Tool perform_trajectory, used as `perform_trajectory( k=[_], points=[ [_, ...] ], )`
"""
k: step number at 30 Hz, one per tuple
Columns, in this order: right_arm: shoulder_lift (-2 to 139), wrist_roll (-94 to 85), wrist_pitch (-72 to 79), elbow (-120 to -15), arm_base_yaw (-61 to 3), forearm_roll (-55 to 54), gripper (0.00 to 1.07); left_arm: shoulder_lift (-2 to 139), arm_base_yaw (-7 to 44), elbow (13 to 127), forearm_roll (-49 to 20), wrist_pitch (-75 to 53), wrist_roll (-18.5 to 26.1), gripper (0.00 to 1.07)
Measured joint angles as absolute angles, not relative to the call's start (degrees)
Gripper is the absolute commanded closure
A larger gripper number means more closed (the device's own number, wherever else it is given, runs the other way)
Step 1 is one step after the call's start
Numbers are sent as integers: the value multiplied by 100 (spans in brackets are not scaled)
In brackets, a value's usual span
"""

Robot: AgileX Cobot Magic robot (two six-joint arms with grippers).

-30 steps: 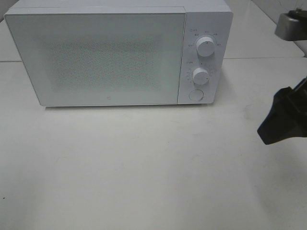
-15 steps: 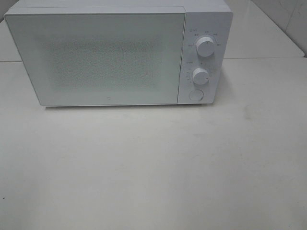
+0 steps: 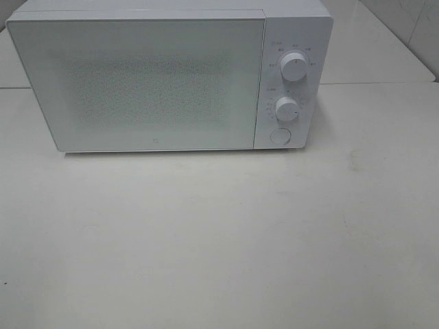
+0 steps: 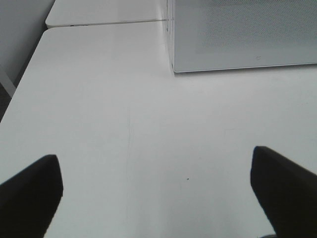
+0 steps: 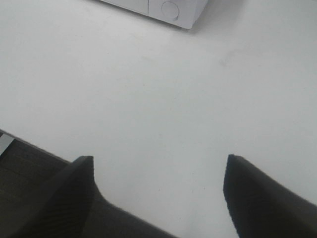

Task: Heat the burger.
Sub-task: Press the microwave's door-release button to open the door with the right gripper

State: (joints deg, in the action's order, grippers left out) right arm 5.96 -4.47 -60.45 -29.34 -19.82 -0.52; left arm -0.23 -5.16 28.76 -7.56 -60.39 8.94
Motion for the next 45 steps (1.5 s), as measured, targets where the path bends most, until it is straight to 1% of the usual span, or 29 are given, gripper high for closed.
perform_trajectory(
  k=[7,8,9,10,11,13,14,16,18,19,40,43,45],
  points=[
    [441,-447,-6005,-2922,-1914,0,36,-23,-516,2876,-756,-6039,894,9],
    [441,-447,-5999,-2916,-1770,0,36,-23,-516,2876,-756,-6039,894,9],
    [441,-447,-5999,-2916,-1770,0,36,-23,-516,2876,-756,-6039,894,9],
    [435,-447,-5999,-2916,-1541,0,36,-23,-516,2876,-756,-6039,894,9],
    [435,-447,-5999,-2916,-1541,0,36,-23,-516,2876,-756,-6039,894,9],
    [327,-447,-5982,-2916,-1175,0,36,-23,-516,2876,-756,-6039,894,9],
    [327,-447,-5982,-2916,-1175,0,36,-23,-516,2876,-756,-6039,894,9],
    [40,-447,-5982,-2916,-940,0,36,-23,-516,2876,-756,-6039,894,9],
    [-6,-447,-5982,-2916,-865,0,36,-23,-516,2876,-756,-6039,894,9],
    [-23,-447,-5982,-2916,-710,0,36,-23,-516,2876,-756,-6039,894,9],
    [-23,-447,-5976,-2916,-653,0,36,-23,-516,2876,-756,-6039,894,9],
    [-29,-430,-5879,-2956,-653,0,36,-23,-516,2876,-756,-6039,894,9],
    [-29,-235,-5466,-3014,-653,0,36,-23,-516,2876,-756,-6039,894,9]
  ],
)
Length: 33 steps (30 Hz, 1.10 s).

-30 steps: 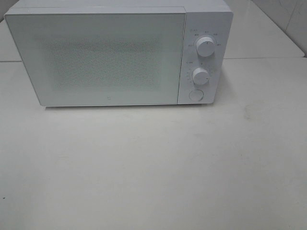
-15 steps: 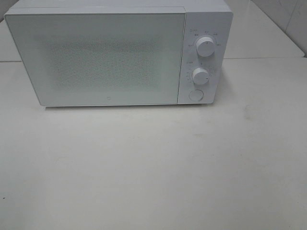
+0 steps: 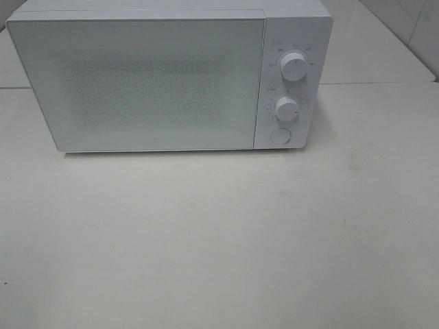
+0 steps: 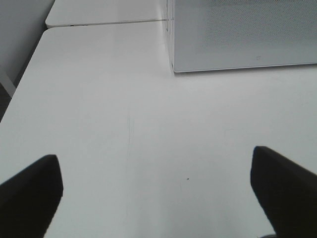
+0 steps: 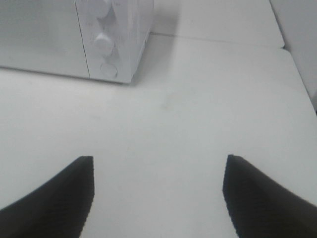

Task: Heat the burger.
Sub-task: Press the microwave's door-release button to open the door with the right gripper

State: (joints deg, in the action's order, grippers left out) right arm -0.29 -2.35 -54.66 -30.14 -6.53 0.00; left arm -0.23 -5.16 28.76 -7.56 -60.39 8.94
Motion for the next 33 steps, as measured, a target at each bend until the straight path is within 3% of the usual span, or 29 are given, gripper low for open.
perform_trajectory(
  k=[33],
  points=[
    [3306,269,-1261,-2406,-653,-46,36,-23,-516,2876,-756,-6039,894,9]
  ],
)
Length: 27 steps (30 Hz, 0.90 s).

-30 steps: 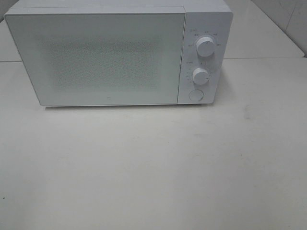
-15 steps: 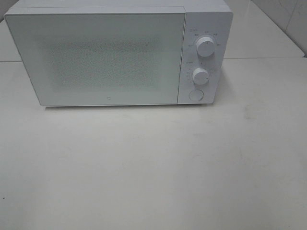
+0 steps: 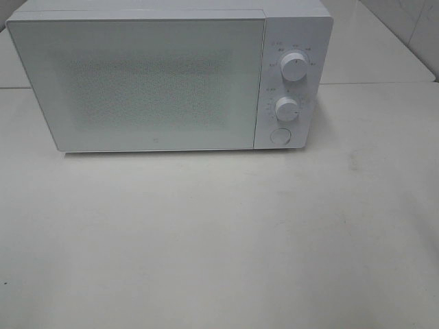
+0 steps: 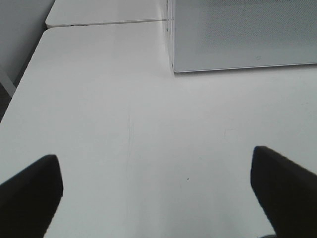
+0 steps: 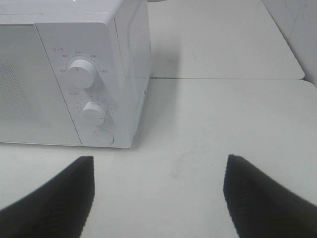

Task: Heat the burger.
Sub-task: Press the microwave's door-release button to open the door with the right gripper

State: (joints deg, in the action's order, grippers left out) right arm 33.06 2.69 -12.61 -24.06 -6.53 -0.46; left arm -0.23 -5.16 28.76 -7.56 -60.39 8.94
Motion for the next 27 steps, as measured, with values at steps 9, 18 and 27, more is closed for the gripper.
perform_trajectory(
  k=[9,18,27],
  points=[
    [4246,269,-218,-2401,-653,-46,36,-23,-516,2876,-756,-6039,894,9],
    [5409,269,1100,-2401,-653,-46,36,-23,-516,2876,-756,-6039,894,9],
    [6062,258,2510,-2149,-653,-264,36,-23,-516,2876,-756,-6039,894,9]
  ],
)
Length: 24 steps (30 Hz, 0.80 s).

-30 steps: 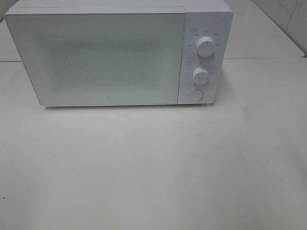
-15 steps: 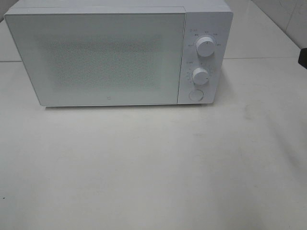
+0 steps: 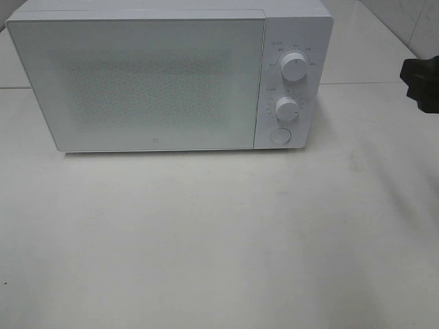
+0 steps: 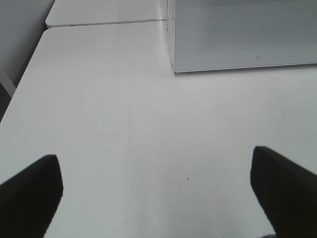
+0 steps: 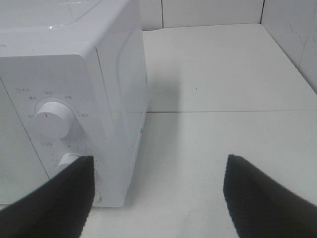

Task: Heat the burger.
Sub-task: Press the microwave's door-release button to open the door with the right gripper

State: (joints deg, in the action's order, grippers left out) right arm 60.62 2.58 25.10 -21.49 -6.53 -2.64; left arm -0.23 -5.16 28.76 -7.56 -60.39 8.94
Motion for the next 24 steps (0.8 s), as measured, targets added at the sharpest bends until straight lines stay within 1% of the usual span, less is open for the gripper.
perform_trajectory(
  k=[4,11,12,14,15,16,17,18,19,20,22,23,24],
  points=[
    [6308,115,3295,-1765,-653,-865,36,-23,-516,2876,-756,-6039,894,9],
    [6589,103,3959,-1478,-756,-1266,36,-23,-516,2876,-756,-6039,894,9],
    [6761,97,4200,-1409,-928,-1387,36,-23,-516,2876,-756,-6039,894,9],
    [6847,80,4326,-1392,-1020,-1432,36,-23,-516,2876,-756,-6039,894,9],
    [7093,0,4589,-1364,-1283,-1587,36,-23,-516,2876,-756,-6039,894,9],
    [7093,0,4589,-1364,-1283,-1587,36,-23,-516,2876,-756,-6039,894,9],
    [7334,-40,4841,-1358,-1558,-1753,36,-23,-516,2876,-756,-6039,894,9],
    [7460,-80,4990,-1358,-1690,-1862,36,-23,-516,2876,-756,-6039,894,9],
    [7460,-80,4990,-1358,-1690,-1862,36,-23,-516,2876,-756,-6039,894,9],
    [7712,-189,5294,-1358,-1942,-2131,36,-23,-516,2876,-756,-6039,894,9],
    [7815,-223,5432,-1358,-2057,-2252,36,-23,-516,2876,-756,-6039,894,9],
    [8067,-361,5752,-1364,-2343,-2561,36,-23,-516,2876,-756,-6039,894,9],
    [8067,-361,5752,-1364,-2343,-2561,36,-23,-516,2876,-756,-6039,894,9]
  ],
)
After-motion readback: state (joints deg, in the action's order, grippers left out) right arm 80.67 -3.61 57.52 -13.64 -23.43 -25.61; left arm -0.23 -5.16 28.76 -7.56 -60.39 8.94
